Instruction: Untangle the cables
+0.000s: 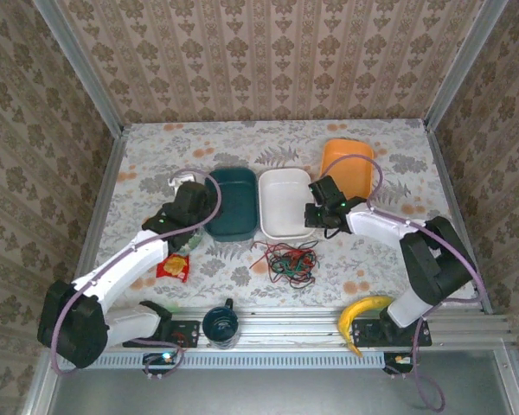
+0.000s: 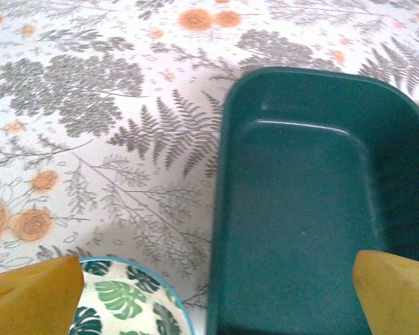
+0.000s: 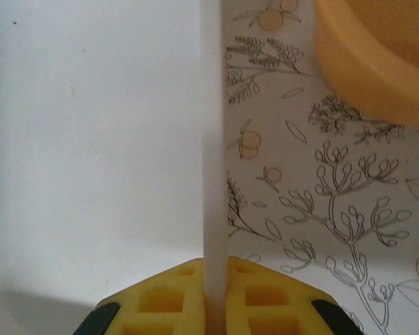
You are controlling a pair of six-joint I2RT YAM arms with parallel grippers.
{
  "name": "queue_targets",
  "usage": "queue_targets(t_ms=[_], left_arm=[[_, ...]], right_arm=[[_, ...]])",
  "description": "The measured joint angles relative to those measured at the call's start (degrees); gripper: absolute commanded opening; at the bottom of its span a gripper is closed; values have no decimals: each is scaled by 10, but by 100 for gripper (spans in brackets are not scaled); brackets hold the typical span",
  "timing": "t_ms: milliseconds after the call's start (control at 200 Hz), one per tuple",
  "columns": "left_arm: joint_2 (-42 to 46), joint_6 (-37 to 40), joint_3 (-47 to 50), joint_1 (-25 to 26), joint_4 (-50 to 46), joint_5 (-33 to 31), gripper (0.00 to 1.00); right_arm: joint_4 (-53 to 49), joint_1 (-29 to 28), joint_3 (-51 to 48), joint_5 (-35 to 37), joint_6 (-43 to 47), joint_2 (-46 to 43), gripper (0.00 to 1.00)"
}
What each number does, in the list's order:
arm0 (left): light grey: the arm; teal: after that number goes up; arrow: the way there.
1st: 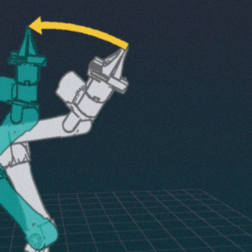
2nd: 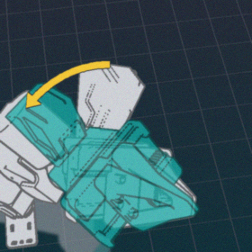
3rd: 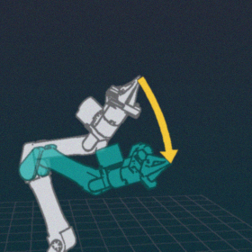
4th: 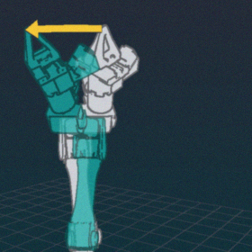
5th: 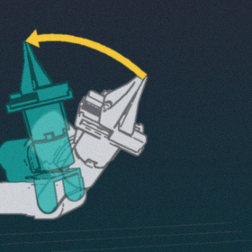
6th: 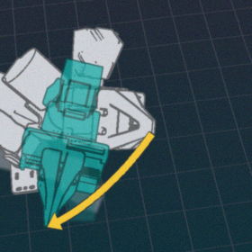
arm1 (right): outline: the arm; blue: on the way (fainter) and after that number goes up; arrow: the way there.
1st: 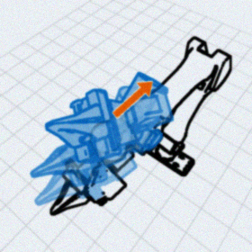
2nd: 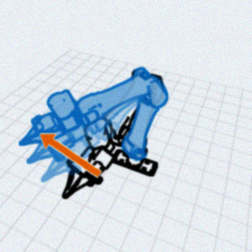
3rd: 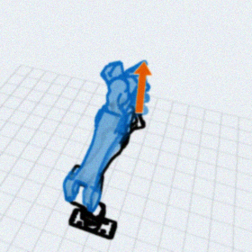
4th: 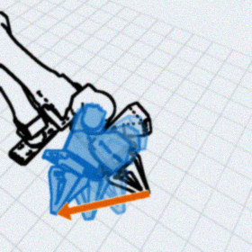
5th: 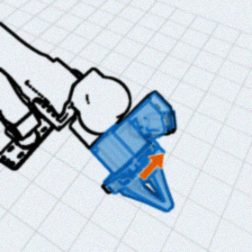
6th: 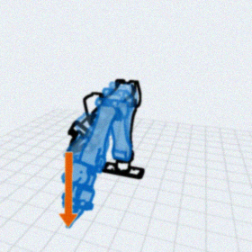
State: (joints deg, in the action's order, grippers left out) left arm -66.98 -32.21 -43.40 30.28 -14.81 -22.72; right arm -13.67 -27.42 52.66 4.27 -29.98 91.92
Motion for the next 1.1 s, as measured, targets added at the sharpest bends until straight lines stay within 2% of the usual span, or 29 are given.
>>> queue_targets(t_ms=[155, 560, 655, 755, 845, 1100], left_arm=[[0, 0, 0, -34, -10, 27, 100], [-51, 4, -2, -55, -31, 82, 99], [-70, 4, -2, -61, -30, 95, 98], [-97, 5, -11, -68, -31, 106, 98], [-116, 5, -24, -71, -30, 110, 97], [-154, 9, -54, -72, -28, 125, 90]], right_arm=[[-7, 7, 64, 14, -1, 48, 8], [-7, 69, 217, 28, 1, 160, 10], [-7, 75, 227, 28, 6, 166, 16], [-8, 75, 238, 28, 12, 170, 37], [-9, 75, 249, 28, 25, 172, 45], [-9, 73, 251, 28, 30, 161, 49]])
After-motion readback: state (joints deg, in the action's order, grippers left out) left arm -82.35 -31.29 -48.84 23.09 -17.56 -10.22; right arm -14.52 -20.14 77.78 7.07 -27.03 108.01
